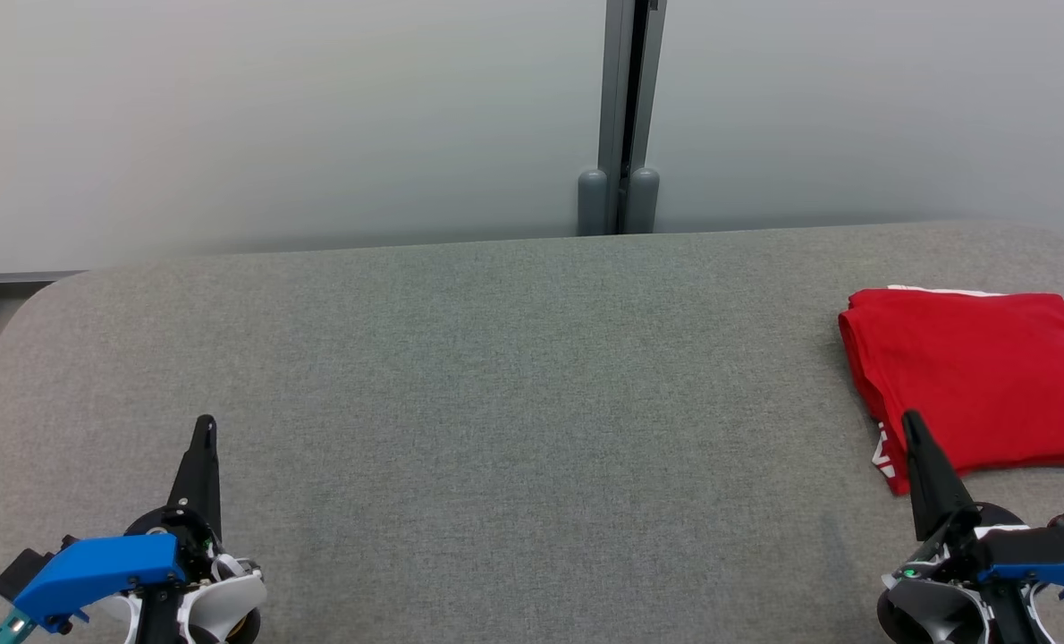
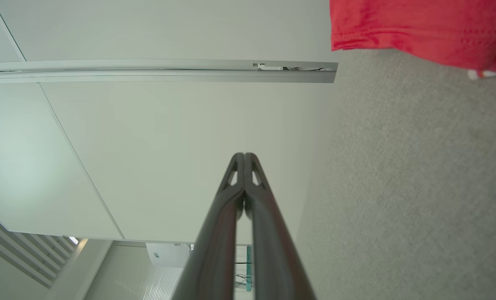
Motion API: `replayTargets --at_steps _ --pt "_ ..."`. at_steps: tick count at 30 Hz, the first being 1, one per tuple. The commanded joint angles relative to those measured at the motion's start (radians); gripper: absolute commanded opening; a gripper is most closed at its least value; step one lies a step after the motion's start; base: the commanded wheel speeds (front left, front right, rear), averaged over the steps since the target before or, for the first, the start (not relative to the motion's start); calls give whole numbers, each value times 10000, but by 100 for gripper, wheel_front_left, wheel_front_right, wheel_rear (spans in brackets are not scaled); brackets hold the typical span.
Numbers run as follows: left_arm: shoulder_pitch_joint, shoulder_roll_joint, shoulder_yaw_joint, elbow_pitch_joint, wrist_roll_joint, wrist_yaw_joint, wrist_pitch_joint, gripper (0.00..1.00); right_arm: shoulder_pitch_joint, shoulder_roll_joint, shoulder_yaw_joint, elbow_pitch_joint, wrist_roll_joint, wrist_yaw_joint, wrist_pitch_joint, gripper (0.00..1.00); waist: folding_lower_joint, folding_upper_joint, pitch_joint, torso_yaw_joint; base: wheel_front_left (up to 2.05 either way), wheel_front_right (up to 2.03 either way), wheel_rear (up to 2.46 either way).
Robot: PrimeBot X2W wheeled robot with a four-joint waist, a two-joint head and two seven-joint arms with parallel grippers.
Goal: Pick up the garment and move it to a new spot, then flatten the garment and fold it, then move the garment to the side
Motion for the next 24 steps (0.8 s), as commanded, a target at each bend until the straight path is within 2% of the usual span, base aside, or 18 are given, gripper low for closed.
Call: replayTargets --at_steps 1,24 --pt "-101 -16 16 -42 -29 -55 32 0 -96 -41 -19 -32 29 0 44 0 1 0 0 0 0 0 0" --pt "-101 -16 15 -41 -30 -55 31 0 -96 -41 -18 -32 29 0 43 0 1 0 0 0 0 0 0"
